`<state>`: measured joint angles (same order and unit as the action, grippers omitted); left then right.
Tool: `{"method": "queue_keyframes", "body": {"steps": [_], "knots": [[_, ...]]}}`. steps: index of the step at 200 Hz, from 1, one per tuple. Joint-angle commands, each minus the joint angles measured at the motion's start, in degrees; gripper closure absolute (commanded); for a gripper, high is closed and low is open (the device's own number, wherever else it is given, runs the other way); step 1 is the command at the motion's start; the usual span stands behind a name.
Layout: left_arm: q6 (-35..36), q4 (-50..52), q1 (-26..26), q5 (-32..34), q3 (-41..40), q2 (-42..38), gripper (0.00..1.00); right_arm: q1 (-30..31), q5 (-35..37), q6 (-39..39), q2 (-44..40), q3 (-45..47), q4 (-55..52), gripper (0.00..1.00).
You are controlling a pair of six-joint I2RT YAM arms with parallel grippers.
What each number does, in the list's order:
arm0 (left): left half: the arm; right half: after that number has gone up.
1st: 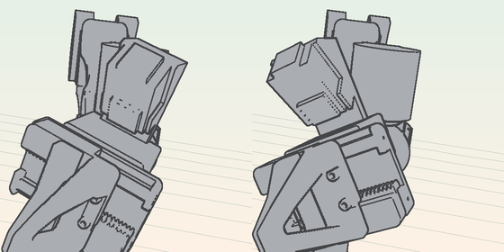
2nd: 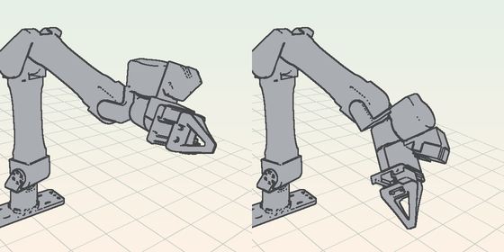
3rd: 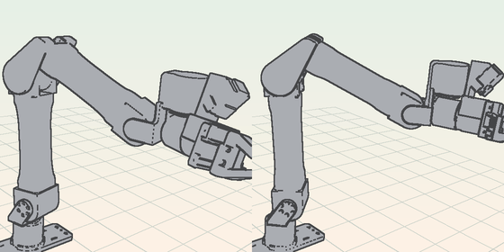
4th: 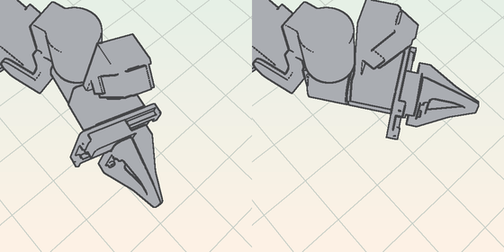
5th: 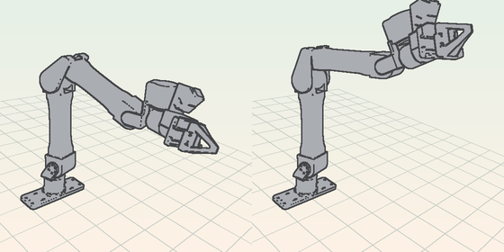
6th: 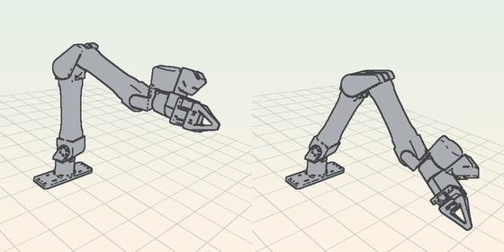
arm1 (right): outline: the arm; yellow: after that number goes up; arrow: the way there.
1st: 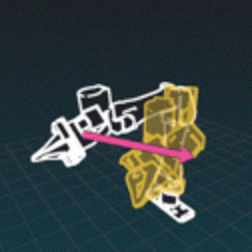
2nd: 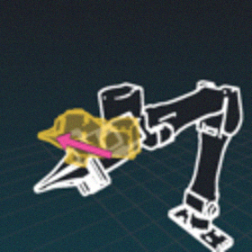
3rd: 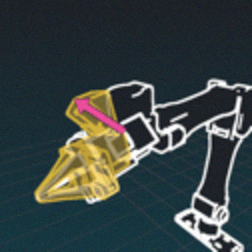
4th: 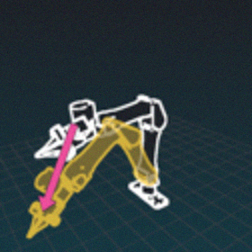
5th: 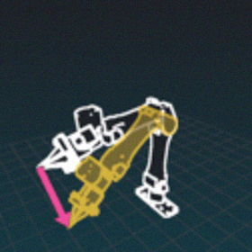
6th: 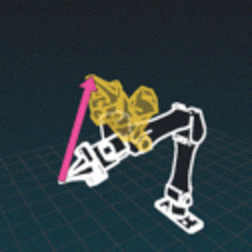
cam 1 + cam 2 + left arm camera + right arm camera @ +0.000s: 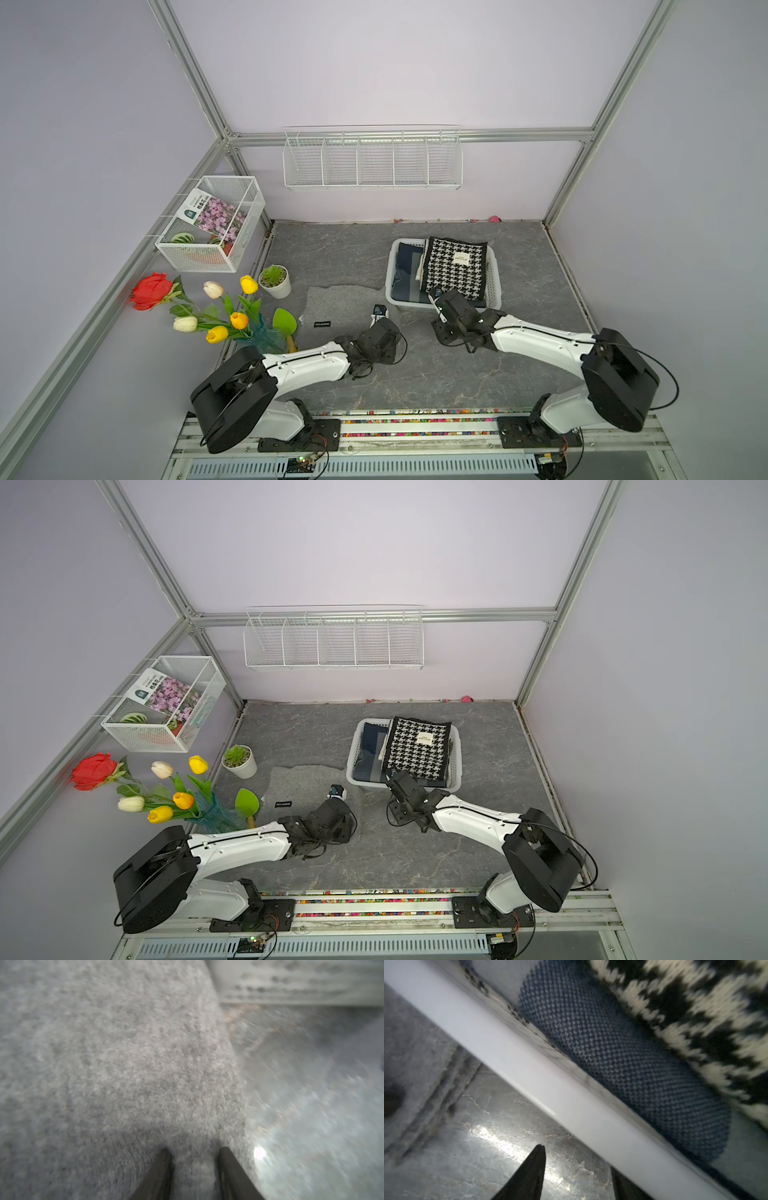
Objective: Put the folded scarf in the basket
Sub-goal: Move the scarf to the center of the board, then pick up the scarf at the center of the board.
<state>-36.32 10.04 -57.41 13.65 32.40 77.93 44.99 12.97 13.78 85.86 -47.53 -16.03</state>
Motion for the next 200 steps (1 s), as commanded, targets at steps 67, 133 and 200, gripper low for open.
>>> {"method": "queue_keyframes", "body": {"steps": [67,133,200], "knots": [[-4.7,6.7,-13.5,2.8,5.4,1.8,0.66,-2.5,4.5,-0.4,5.7,-5.2,3.4,0.44],[-2.3,5.4,-18.0,-0.7,9.8,3.2,0.67,-2.5,-5.7,3.1,-1.7,-2.2,2.6,0.41],[-3.2,9.8,-18.0,5.0,9.1,-3.4,0.52,-2.5,-21.4,10.6,-7.1,4.1,3.4,0.37]]}}
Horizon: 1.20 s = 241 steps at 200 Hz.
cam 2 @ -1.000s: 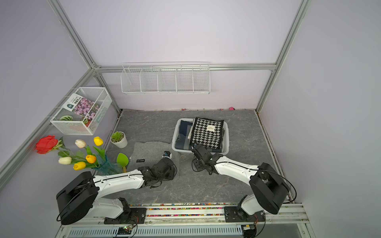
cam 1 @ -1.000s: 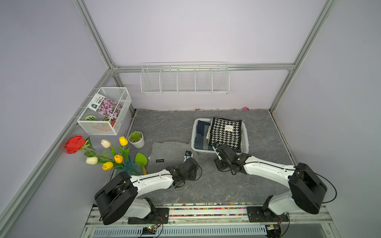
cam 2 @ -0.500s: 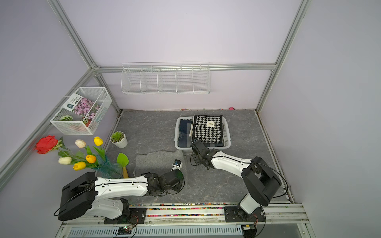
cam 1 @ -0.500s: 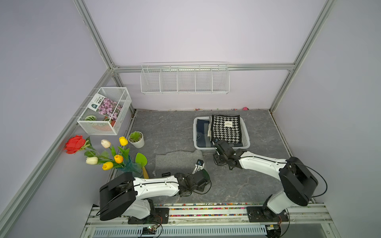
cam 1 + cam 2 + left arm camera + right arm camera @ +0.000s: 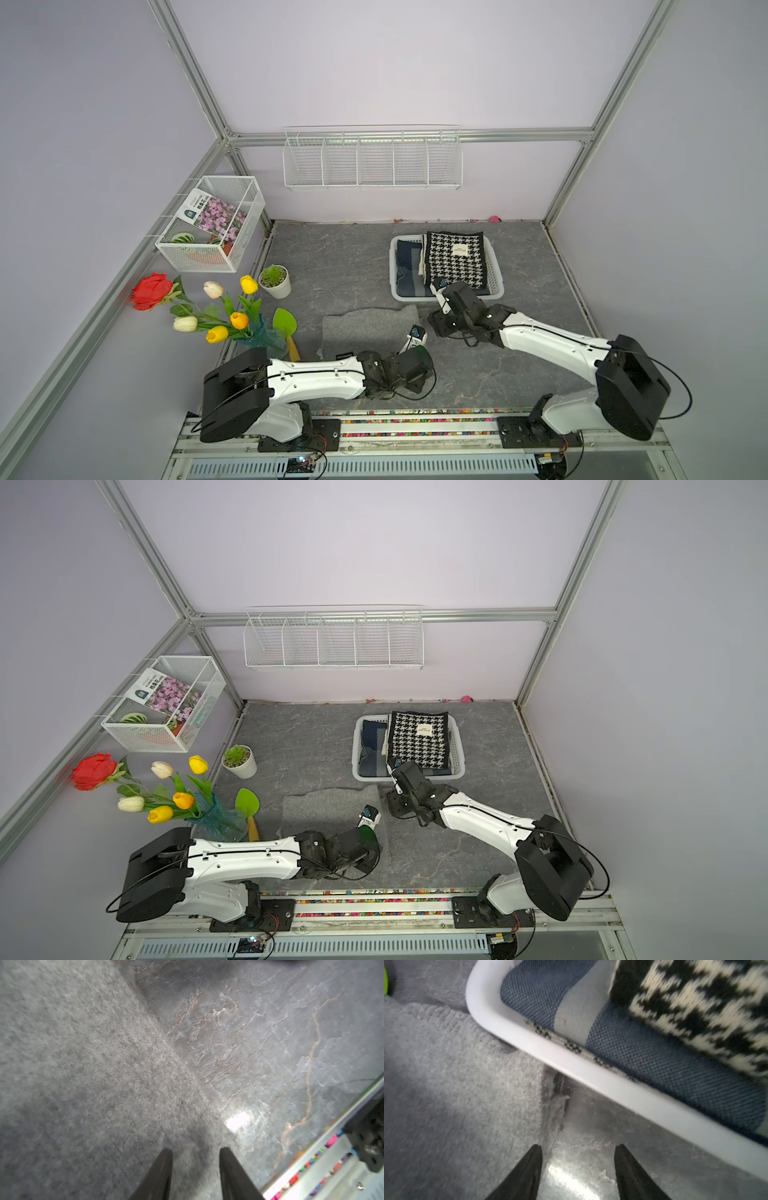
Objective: Put the folded scarf in the basket
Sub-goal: Pick up the scarf at the center of the board.
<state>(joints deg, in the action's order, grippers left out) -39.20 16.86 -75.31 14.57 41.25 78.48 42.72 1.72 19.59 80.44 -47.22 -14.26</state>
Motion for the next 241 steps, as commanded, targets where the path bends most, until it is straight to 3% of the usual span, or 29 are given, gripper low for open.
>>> {"method": "queue_keyframes", "body": {"steps": [1,27,48,69,118,142,185,222,241], "knots": [[-0.4,3.2,-0.1,4.2,0.2,-4.1,0.52,-0.1,-10.5,4.9,-1.6,3.9,1.8,0.37],[-1.3,9.3,0.4,10.2,1.1,-9.1,0.44,-0.1,-17.2,6.9,1.8,4.7,5.2,0.35],[-1.4,10.8,2.6,11.0,-0.9,-13.3,0.43,0.0,-20.8,7.0,5.5,3.8,6.9,0.35],[-0.7,8.7,6.3,8.6,-5.0,-17.5,0.43,0.3,-21.0,6.9,8.9,2.5,7.2,0.34],[-1.6,9.4,8.1,11.7,-10.3,-24.2,0.43,2.0,-22.0,6.4,18.1,-1.8,6.3,0.35],[-1.4,7.6,8.4,10.1,-12.2,-25.4,0.43,3.4,-21.8,7.0,21.8,-3.3,6.6,0.45],[-2.1,6.2,8.4,10.9,-13.3,-24.8,0.44,3.5,-18.2,6.4,21.7,-3.0,5.0,0.95],[-2.1,-0.2,9.4,11.5,-16.2,-22.4,0.44,1.6,-14.7,5.3,15.8,3.0,2.7,0.95],[-0.8,-2.2,11.6,10.2,-16.1,-22.0,0.39,-0.4,-14.5,5.0,13.0,6.0,3.1,0.95]]}}
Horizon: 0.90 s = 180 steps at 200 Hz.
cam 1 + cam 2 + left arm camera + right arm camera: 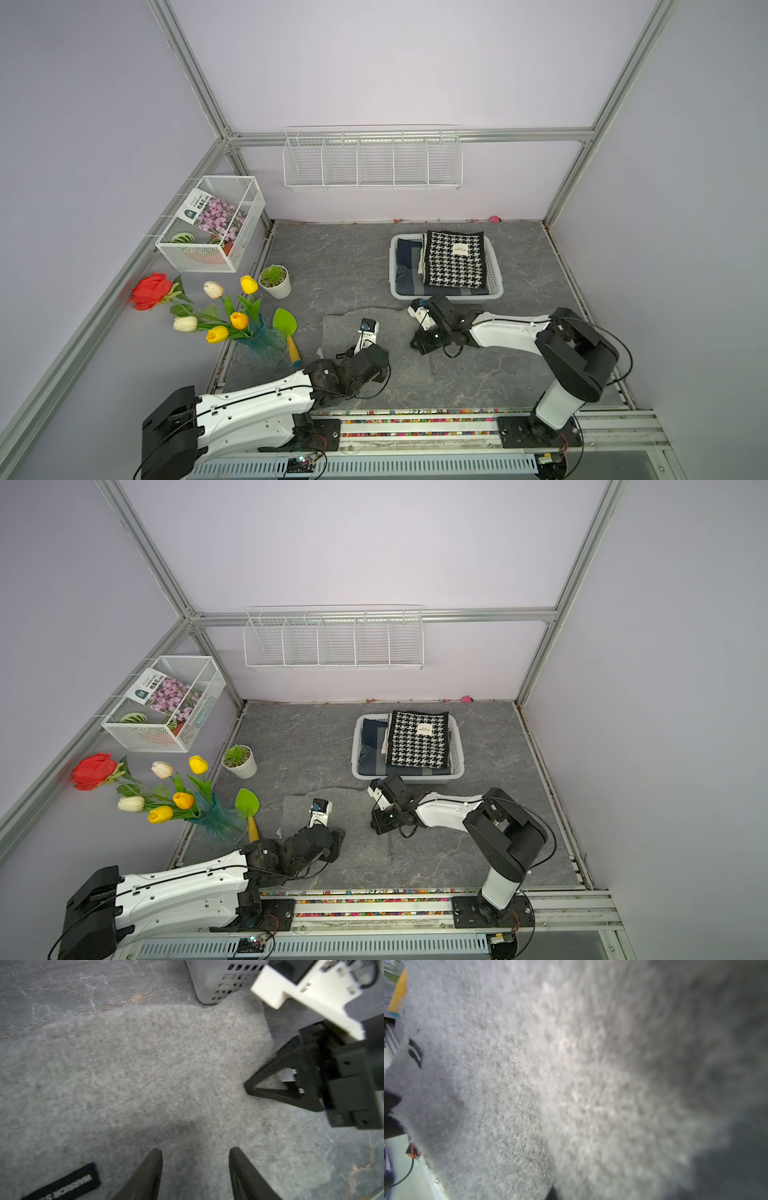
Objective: Put the folded scarf in the basket
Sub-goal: Pick up the scarf at the center of the board.
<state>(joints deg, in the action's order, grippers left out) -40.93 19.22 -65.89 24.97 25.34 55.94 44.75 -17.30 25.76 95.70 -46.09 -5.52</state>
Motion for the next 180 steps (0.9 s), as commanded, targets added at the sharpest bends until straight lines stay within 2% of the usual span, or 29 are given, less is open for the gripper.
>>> {"method": "queue_keyframes", "body": {"steps": [1,32,72,106,128,152,180], "knots": [[1.0,-4.8,2.3,-0.2,-0.3,0.5,0.38,-2.6,4.5,-1.1,-2.4,5.1,-5.6,0.95],[3.8,-8.8,8.4,-1.4,-1.5,0.0,0.29,-6.2,7.1,-0.9,-5.3,8.2,-6.7,0.94],[5.9,-17.0,21.5,-10.4,-4.8,1.1,0.24,-8.8,9.2,-1.0,-7.9,9.3,-7.8,0.93],[5.8,-19.9,25.1,-7.2,-6.3,4.9,0.21,-9.2,8.8,-1.1,-7.0,9.0,-7.5,0.93],[6.0,-24.6,29.9,-14.6,-6.6,9.1,0.20,-9.3,8.3,-1.3,-6.2,8.7,-7.5,0.93],[5.3,-28.2,30.3,-16.5,-7.2,13.1,0.20,-9.3,8.2,-1.2,-6.5,8.8,-7.4,0.93],[4.6,-34.6,31.2,-24.0,-7.9,19.1,0.22,-9.2,7.5,-1.2,-6.6,8.9,-7.2,0.93]]}}
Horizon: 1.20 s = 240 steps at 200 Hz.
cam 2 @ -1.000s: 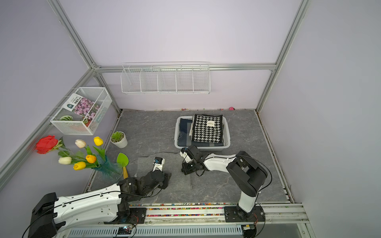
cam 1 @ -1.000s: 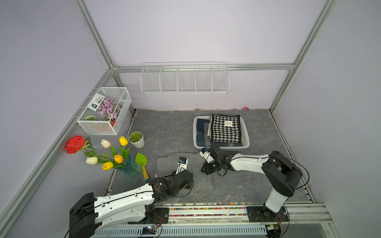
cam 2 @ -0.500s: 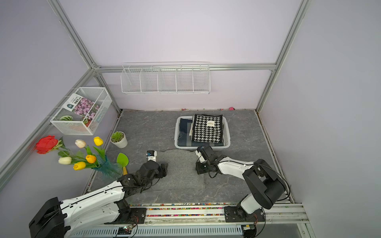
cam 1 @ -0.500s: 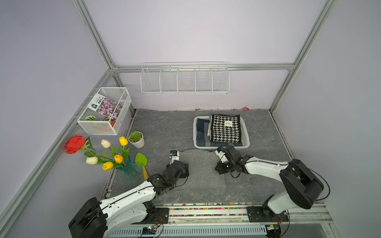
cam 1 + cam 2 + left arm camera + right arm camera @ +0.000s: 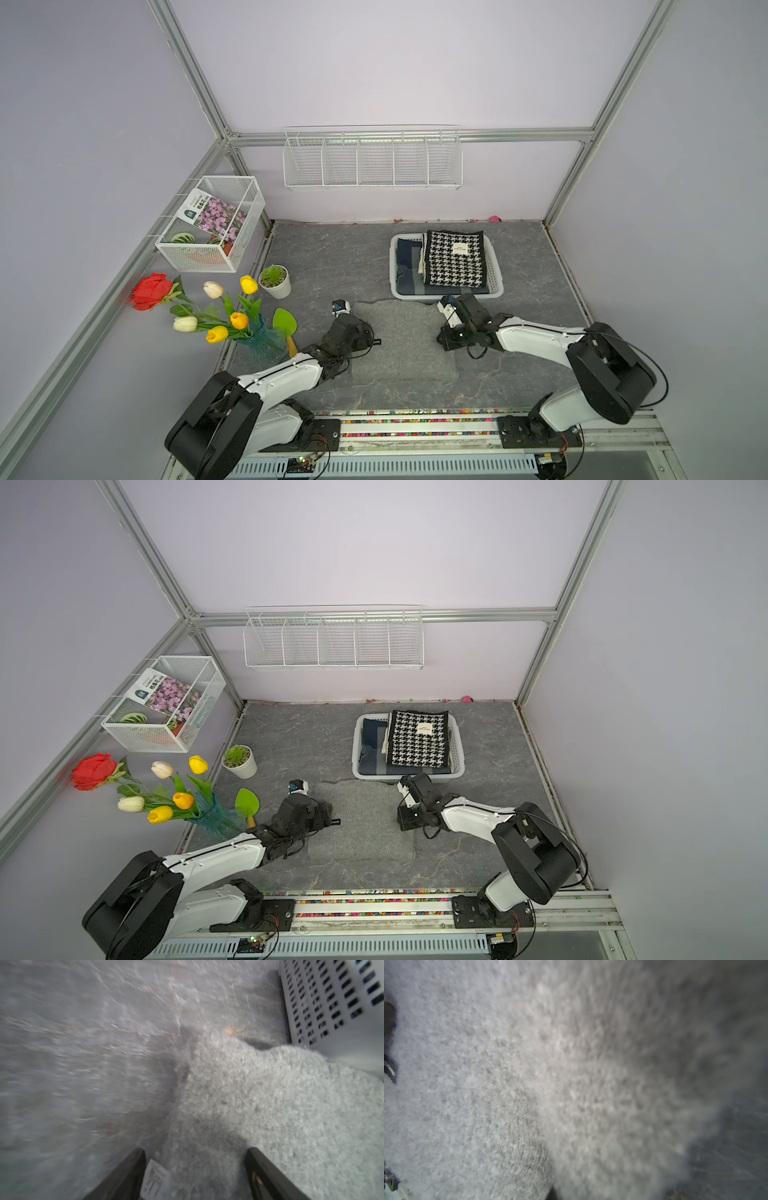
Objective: Put the folded scarf in the basket
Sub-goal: Pick up the scarf at the center of the board.
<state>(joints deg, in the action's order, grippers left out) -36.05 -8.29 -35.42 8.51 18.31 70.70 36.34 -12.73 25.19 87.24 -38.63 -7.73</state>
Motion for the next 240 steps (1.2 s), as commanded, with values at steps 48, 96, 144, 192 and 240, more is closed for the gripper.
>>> {"method": "queue_keyframes", "body": {"steps": [48,96,144,192,240], "knots": [[-1.4,-5.3,0.7,-7.7,-2.2,9.2,0.24,-0.7,2.3,-0.5,1.6,1.5,-4.7,0.93],[-0.2,-12.5,0.7,-15.3,-3.3,11.7,0.71,-0.7,2.5,-0.7,0.7,1.9,-4.2,0.93],[0.8,-14.1,0.1,-18.7,-3.9,8.4,1.00,1.2,2.6,-1.0,-0.6,2.0,-2.5,1.00],[1.9,0.9,-4.3,-11.8,-0.6,-6.1,1.00,2.2,4.3,-1.0,-12.5,4.0,-4.3,1.00],[2.0,7.9,-7.2,-13.6,1.3,-18.7,1.00,3.1,2.0,-1.7,-22.6,3.1,-8.1,1.00]]}}
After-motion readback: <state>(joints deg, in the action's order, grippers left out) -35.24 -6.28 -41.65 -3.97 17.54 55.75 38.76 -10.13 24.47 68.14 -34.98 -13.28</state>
